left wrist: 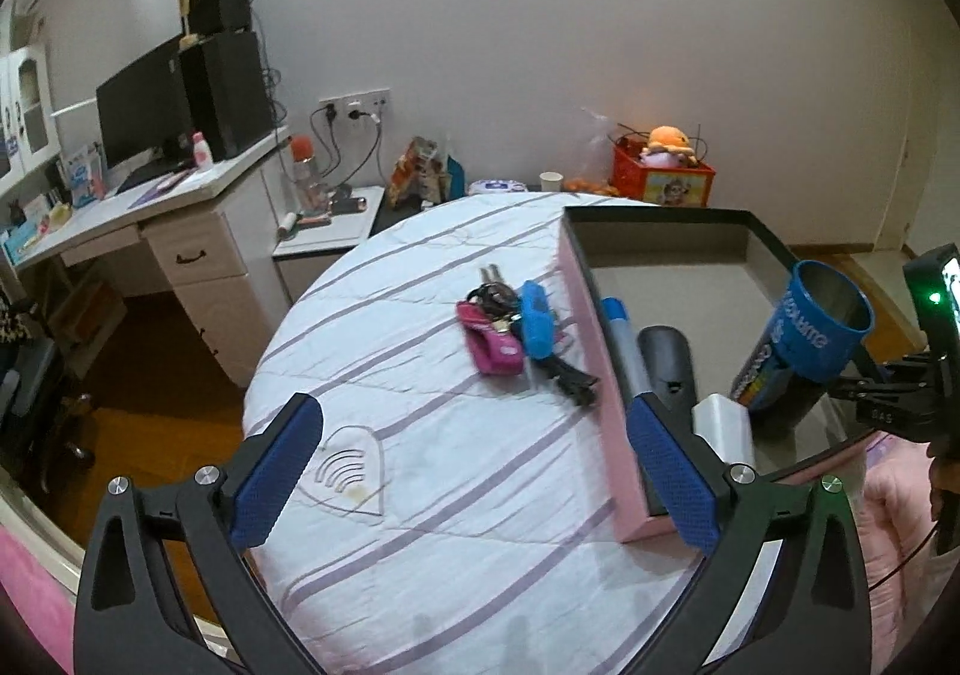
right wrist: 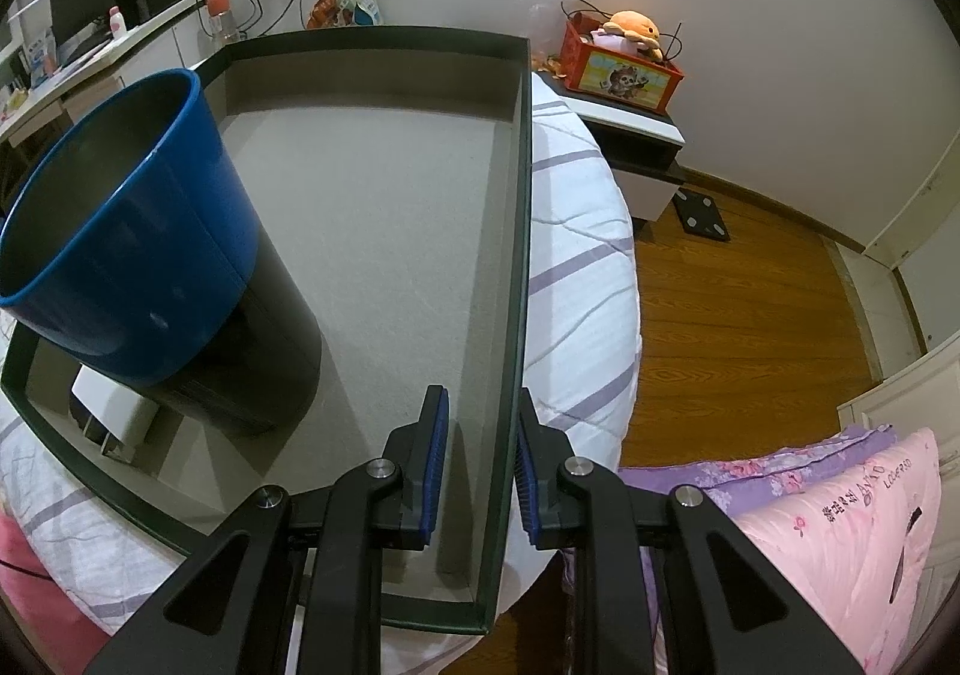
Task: Organize rigid objects
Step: 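Release the charger in the tray and withdraw the left tool, then grasp the blue marker-like object beside the keys with the left tool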
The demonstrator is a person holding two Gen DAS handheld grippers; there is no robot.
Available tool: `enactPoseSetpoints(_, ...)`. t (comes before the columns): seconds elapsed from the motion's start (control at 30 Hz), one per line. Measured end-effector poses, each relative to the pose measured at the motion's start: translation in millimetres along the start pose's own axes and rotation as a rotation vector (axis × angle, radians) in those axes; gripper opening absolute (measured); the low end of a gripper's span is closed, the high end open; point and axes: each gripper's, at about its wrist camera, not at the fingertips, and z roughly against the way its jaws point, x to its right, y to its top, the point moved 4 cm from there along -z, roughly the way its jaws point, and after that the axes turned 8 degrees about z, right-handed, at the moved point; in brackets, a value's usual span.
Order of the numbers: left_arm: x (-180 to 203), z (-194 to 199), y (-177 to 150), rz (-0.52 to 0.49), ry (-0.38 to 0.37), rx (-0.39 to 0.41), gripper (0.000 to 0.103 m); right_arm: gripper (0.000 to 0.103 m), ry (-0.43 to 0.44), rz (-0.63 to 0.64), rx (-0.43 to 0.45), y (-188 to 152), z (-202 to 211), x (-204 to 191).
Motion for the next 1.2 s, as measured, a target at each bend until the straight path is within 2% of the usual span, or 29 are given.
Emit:
enactPoseSetpoints(0.23, -29, -19, -9, 0.057, 0.015, -0.048, 0.102, 0.022, 0.000, 0.002, 0.001, 1, -1, 0)
enactPoseSetpoints(0.4, -35, -40, -10, 0.086, -0.017, -0.085, 0.102, 0.022, 0.001, 0.003, 0.003, 1, -1, -1)
enactPoseSetpoints(0.7, -14, -91, 2, 0.032, -0.058, -0.159, 0.102, 0.023, 0.015, 0.001, 0.013, 0, 0, 0)
enactPoseSetpoints(0.87, 5, -99, 22, 0.016, -0.104, -0.122, 0.101, 0.023, 0.015, 0.003, 0.018, -2, 0, 0)
enactPoseSetpoints(0.93, 13, -103, 30, 0.001, -0.121, -0.108, 0.097, 0.023, 0.015, 0.004, 0.018, -2, 0, 0)
enactPoseSetpoints(1.0, 18, -112, 35, -0.021, -0.091, -0.116, 0.082, 0.023, 0.016, 0.003, 0.020, -2, 0, 0)
enactPoseSetpoints(1.1, 21, -126, 37, -0.051, -0.047, -0.147, 0.076, 0.023, 0.015, 0.004, 0.022, -2, 0, 0)
enactPoseSetpoints(1.17, 22, -134, 34, -0.058, -0.054, -0.177, 0.069, 0.023, 0.016, 0.005, 0.022, -2, 0, 0)
enactPoseSetpoints(1.2, 23, -138, 33, -0.058, -0.068, -0.196, 0.069, 0.023, 0.016, 0.006, 0.022, -2, 0, 0)
